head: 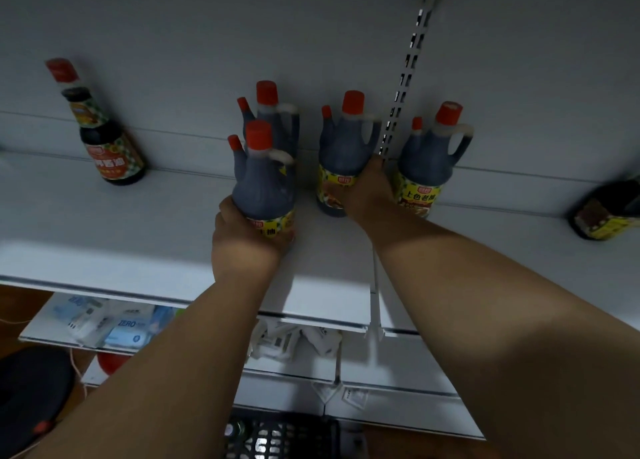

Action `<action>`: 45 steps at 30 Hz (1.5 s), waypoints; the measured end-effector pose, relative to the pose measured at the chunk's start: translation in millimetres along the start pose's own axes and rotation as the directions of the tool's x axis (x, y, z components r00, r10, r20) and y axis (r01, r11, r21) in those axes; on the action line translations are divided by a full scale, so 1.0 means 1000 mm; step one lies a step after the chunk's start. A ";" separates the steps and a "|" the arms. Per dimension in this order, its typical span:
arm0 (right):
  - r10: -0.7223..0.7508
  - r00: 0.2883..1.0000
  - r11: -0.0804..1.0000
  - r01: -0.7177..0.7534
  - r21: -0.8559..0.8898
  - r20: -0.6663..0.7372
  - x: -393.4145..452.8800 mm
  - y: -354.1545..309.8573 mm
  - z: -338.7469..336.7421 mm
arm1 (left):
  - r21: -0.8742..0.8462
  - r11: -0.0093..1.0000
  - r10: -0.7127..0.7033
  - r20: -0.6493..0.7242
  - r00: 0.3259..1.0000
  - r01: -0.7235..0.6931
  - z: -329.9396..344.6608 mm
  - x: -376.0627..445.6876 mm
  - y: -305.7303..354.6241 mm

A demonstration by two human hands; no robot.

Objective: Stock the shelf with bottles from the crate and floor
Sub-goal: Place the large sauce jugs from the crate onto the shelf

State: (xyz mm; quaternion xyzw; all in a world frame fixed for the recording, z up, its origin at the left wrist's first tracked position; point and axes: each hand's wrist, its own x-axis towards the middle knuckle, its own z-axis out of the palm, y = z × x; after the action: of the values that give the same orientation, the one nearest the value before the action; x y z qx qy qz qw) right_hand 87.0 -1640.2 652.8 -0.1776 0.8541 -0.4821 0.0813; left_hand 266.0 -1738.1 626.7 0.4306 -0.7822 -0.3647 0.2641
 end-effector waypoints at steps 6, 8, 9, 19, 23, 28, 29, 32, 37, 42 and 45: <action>0.036 0.999 0.999 -0.036 -0.030 0.002 0.001 -0.001 0.002 | 0.001 1.000 0.008 -0.012 1.000 -0.008 0.000 -0.001 0.003; 0.066 0.998 0.997 -0.066 -0.039 -0.017 -0.003 -0.002 0.003 | -0.002 1.000 0.004 -0.008 1.000 -0.004 -0.001 -0.002 0.004; 0.087 0.996 0.995 -0.088 -0.046 -0.024 -0.005 0.000 0.005 | -0.012 1.000 0.007 -0.001 1.000 -0.007 -0.001 -0.001 0.002; -0.014 0.983 0.996 -0.002 0.085 0.181 -0.101 -0.004 0.032 | -0.238 0.968 0.136 0.215 0.967 -0.083 -0.029 0.002 -0.025; -0.079 0.969 0.978 0.030 0.206 0.236 -0.115 -0.021 0.045 | -0.236 0.968 0.137 0.223 0.965 -0.083 -0.029 0.004 -0.025; -0.075 0.968 0.990 0.044 0.134 0.238 -0.103 -0.023 0.052 | -0.220 0.969 0.155 0.188 0.970 -0.112 -0.026 0.009 -0.015; -0.084 0.966 0.992 0.059 0.109 0.245 -0.101 -0.023 0.052 | -0.207 0.971 0.157 0.181 0.971 -0.118 -0.025 0.010 -0.014; -0.116 0.958 0.992 0.097 0.083 0.263 -0.096 -0.025 0.053 | -0.183 0.975 0.151 0.147 0.978 -0.123 -0.025 0.012 -0.014; -0.096 0.961 0.994 0.079 0.075 0.260 -0.095 -0.025 0.054 | -0.185 0.978 0.130 0.164 0.978 -0.099 -0.027 0.014 -0.016; -0.096 0.963 0.994 0.079 0.074 0.253 -0.096 -0.028 0.050 | -0.172 0.980 0.130 0.159 0.979 -0.103 -0.029 0.013 -0.013; -0.098 0.962 0.995 0.088 0.050 0.254 -0.095 -0.027 0.052 | -0.173 0.980 0.126 0.170 0.977 -0.097 -0.029 0.013 -0.013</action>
State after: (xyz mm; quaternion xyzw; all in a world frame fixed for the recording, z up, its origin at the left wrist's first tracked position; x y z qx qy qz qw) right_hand 196.7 -1657.4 645.4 -0.2766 0.8179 -0.4745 0.1714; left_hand 287.4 -1764.0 635.0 0.3280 -0.7932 -0.4499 0.2469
